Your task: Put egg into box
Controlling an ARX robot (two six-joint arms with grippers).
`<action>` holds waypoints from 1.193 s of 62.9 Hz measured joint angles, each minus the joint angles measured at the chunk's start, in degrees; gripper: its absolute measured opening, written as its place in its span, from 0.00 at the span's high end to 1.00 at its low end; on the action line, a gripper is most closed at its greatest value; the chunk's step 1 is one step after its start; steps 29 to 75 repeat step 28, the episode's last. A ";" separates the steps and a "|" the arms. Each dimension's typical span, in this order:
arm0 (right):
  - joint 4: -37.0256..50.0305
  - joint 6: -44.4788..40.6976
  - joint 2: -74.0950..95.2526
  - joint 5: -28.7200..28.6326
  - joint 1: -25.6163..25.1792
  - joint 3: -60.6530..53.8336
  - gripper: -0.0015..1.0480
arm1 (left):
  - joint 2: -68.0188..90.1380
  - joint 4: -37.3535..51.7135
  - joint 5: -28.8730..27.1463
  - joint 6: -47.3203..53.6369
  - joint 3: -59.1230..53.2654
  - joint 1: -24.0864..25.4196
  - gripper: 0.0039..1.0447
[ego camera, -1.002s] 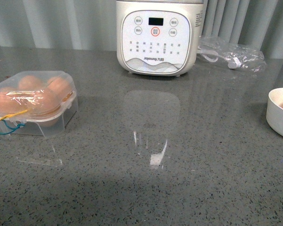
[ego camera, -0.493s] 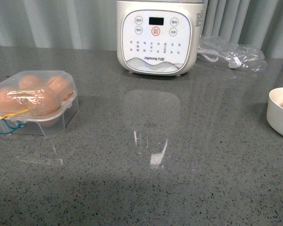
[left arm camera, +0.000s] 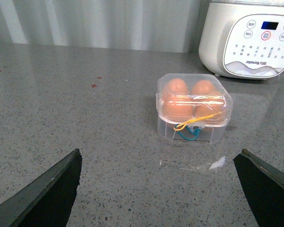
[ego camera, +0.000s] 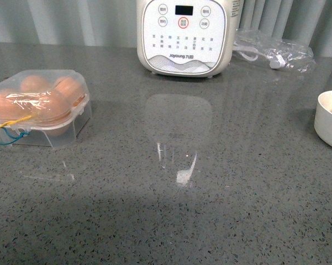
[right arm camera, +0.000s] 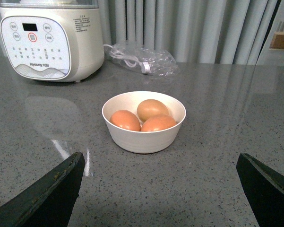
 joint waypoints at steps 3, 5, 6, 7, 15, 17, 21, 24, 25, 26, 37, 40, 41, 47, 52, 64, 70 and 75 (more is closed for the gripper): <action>0.00 0.00 0.00 0.00 0.00 0.00 0.07 | 0.00 0.00 0.00 0.00 0.00 0.00 0.06; 0.00 0.00 0.00 0.00 0.00 0.00 0.07 | 0.00 0.00 0.00 0.00 0.00 0.00 0.06; 0.00 0.00 0.00 0.00 0.00 0.00 0.07 | 0.00 0.00 0.00 0.00 0.00 0.00 0.06; 0.00 0.00 0.00 0.00 0.00 0.00 0.07 | 0.00 0.00 0.00 0.00 0.00 0.00 0.06; 0.00 0.00 0.00 0.00 0.00 0.00 0.07 | 0.00 0.00 0.00 0.00 0.00 0.00 0.06; 0.00 0.00 0.00 0.00 0.00 0.00 0.07 | 0.00 0.00 0.00 0.00 0.00 0.00 0.06; 0.00 0.00 0.00 0.00 0.00 0.00 0.07 | 0.00 0.00 0.00 0.00 0.00 0.00 0.06; 0.00 0.00 0.00 0.00 0.00 0.00 0.07 | 0.00 0.00 0.00 0.00 0.00 0.00 0.06; 0.00 0.00 0.00 0.00 0.00 0.00 0.07 | 0.00 0.00 0.00 0.00 0.00 0.00 0.06; 0.00 0.00 0.00 0.00 0.00 0.00 0.07 | 0.00 0.00 0.00 0.00 0.00 0.00 0.06; 0.00 0.00 0.00 0.00 0.00 0.00 0.07 | 0.00 0.00 0.00 0.00 0.00 0.00 0.06; 0.00 0.00 0.00 0.00 0.00 0.00 0.07 | 0.00 0.00 0.00 0.00 0.00 0.00 0.06; 0.00 0.00 0.00 0.00 0.00 0.00 0.07 | 0.00 0.00 0.00 0.00 0.00 0.00 0.06; 0.00 0.00 0.00 0.00 0.00 0.00 0.07 | 0.00 0.00 0.00 0.00 0.00 0.00 0.06; 0.00 0.00 0.00 0.00 0.00 0.00 0.07 | 0.00 0.00 0.00 0.00 0.00 0.00 0.06; 0.00 0.00 0.00 0.00 0.00 0.00 0.07 | 0.00 0.00 0.00 0.00 0.00 0.00 0.06; 0.00 0.00 0.00 0.00 0.00 0.00 0.07 | 0.00 0.00 0.00 0.00 0.00 0.00 0.06; 0.00 0.00 0.00 0.00 0.00 0.00 0.07 | 0.00 0.00 0.00 0.00 0.00 0.00 0.06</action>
